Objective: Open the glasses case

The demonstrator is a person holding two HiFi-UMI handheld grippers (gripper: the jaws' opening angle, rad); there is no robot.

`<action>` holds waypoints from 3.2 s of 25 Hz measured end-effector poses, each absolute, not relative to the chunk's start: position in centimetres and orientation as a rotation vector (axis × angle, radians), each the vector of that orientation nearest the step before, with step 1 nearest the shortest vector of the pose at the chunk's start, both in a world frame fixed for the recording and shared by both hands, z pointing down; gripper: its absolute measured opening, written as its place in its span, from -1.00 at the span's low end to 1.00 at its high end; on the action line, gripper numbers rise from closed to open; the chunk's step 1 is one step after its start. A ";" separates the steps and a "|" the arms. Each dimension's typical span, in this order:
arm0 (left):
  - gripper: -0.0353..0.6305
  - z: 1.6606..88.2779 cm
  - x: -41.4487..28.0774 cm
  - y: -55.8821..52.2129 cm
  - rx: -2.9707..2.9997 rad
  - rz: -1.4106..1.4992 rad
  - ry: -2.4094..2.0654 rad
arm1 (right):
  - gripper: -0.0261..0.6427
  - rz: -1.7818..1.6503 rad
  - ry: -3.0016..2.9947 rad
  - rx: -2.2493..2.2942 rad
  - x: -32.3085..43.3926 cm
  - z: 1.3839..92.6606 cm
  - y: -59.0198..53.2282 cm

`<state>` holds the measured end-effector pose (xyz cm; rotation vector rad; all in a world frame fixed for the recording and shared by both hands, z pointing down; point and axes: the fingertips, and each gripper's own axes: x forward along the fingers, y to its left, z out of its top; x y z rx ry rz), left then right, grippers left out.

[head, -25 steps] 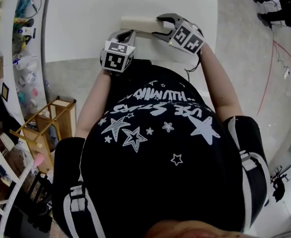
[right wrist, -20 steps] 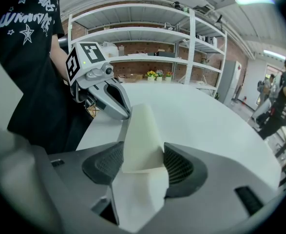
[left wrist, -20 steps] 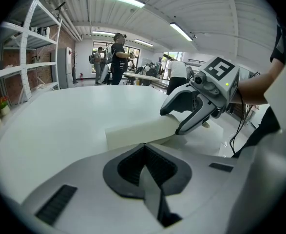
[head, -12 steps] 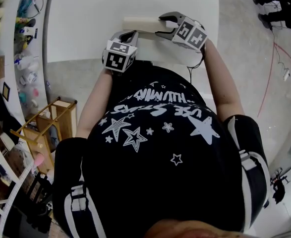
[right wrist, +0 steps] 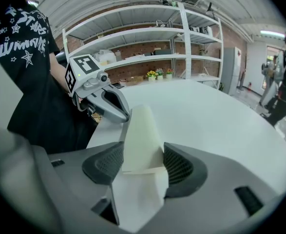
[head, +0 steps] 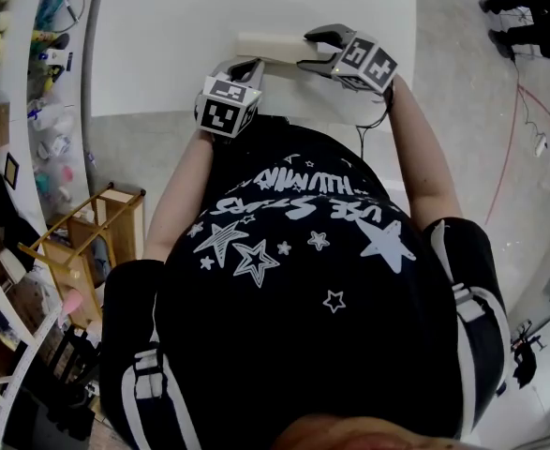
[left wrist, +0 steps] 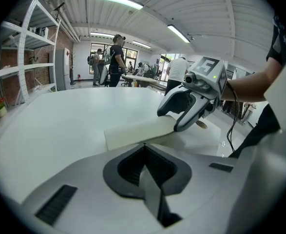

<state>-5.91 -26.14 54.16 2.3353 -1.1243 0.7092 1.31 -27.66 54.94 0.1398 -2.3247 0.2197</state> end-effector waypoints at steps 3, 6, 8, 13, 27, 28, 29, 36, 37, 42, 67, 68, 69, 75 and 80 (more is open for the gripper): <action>-0.86 54.7 -6.1 -25.7 2.328 0.749 -1.125 | -0.13 0.310 -2.353 0.147 1.2 54.7 -27.5; -0.86 53.5 -6.6 -26.4 2.343 0.696 -1.165 | -0.13 0.301 -2.356 0.139 1.1 54.7 -27.4; -0.86 54.0 -6.6 -26.3 2.355 0.745 -1.143 | -0.13 0.346 -2.361 0.128 1.2 54.8 -27.4; -0.85 53.7 -6.8 -26.1 2.361 0.728 -1.159 | -0.13 0.459 -2.351 0.055 1.5 54.7 -27.3; -0.85 54.1 -6.5 -26.6 2.390 0.776 -1.088 | -0.12 0.817 -2.538 0.286 3.2 52.9 -31.8; -0.85 54.2 -6.5 -26.6 2.389 0.778 -1.084 | -0.12 0.816 -2.541 0.308 3.5 53.2 -32.1; -0.85 54.2 -6.5 -26.5 2.388 0.781 -1.079 | -0.12 0.810 -2.544 0.321 3.5 53.4 -32.2; -0.85 53.6 -6.5 -26.8 2.392 0.761 -1.097 | -0.12 0.758 -2.583 0.480 3.4 53.2 -33.9; -0.85 53.5 -6.4 -26.9 2.390 0.753 -1.105 | -0.12 0.742 -2.587 0.500 3.2 52.9 -34.1; -0.85 54.2 -6.7 -26.3 2.365 0.779 -1.114 | -0.12 0.614 -2.540 0.493 2.9 54.4 -33.4; -0.85 51.0 -7.1 -24.5 2.282 0.606 -1.240 | -0.12 0.650 -2.829 0.717 6.8 47.7 -27.6; -0.85 50.8 -7.3 -23.5 2.290 0.596 -1.235 | -0.13 0.664 -2.827 0.729 6.7 47.8 -26.9; -0.85 50.6 -7.5 -22.5 2.296 0.588 -1.232 | -0.13 0.679 -2.828 0.737 6.4 47.9 -26.2; -0.85 49.9 -10.3 -14.3 2.266 0.505 -1.243 | -0.26 0.674 -2.862 0.748 2.9 46.7 -19.9; -0.85 48.9 -11.9 -7.8 2.324 0.482 -1.240 | -0.33 0.629 -2.874 0.774 0.1 45.9 -13.1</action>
